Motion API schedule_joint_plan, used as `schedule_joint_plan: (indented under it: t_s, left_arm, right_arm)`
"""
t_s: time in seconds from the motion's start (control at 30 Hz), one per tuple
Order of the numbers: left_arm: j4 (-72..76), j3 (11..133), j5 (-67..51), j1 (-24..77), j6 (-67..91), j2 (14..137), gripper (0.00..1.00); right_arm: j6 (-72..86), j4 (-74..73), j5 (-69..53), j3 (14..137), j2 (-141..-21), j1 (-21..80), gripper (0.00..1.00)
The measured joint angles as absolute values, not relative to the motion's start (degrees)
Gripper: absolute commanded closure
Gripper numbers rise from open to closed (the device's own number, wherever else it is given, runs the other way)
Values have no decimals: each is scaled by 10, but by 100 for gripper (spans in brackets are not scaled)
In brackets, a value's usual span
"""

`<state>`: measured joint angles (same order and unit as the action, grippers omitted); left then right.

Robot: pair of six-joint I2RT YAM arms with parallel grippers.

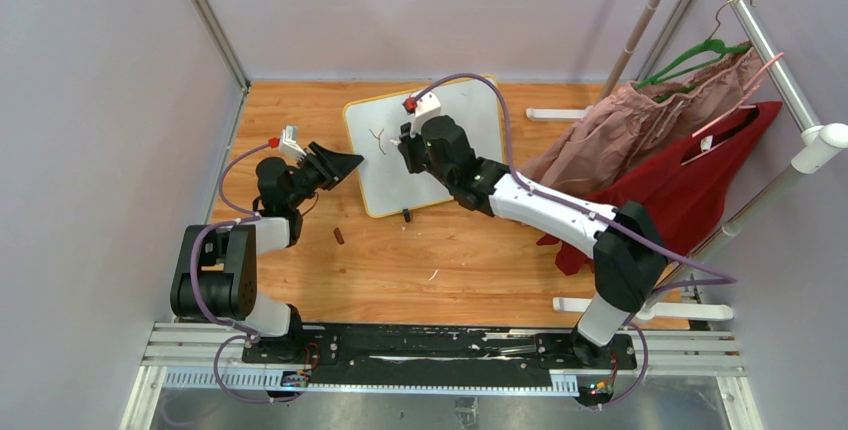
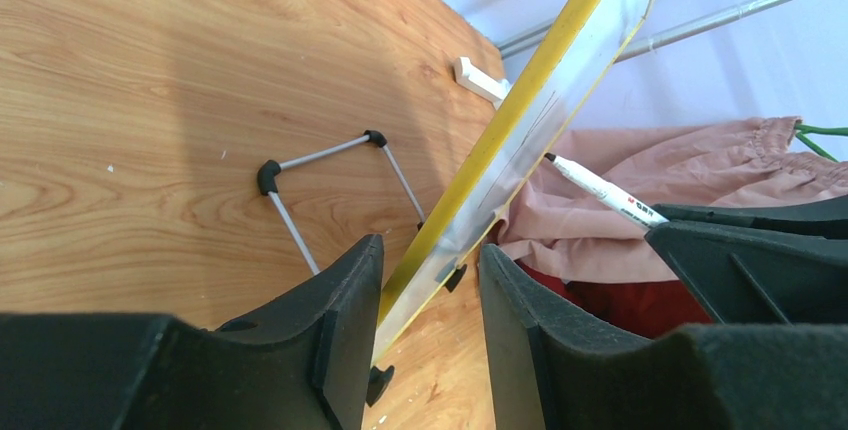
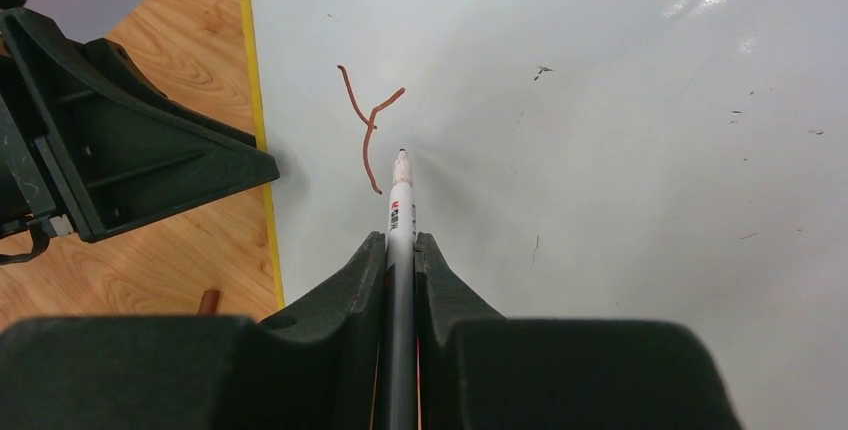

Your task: Write a sentence on the whiteboard

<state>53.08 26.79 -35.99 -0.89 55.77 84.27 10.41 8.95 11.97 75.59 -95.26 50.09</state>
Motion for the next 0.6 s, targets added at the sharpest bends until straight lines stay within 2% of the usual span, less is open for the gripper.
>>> schedule_joint_plan:
  t_s: [0.6]
  left_arm:
    - [531,268,-361,-9,558,843,52]
  right_arm:
    - [104,83,120,765,-973,501,100]
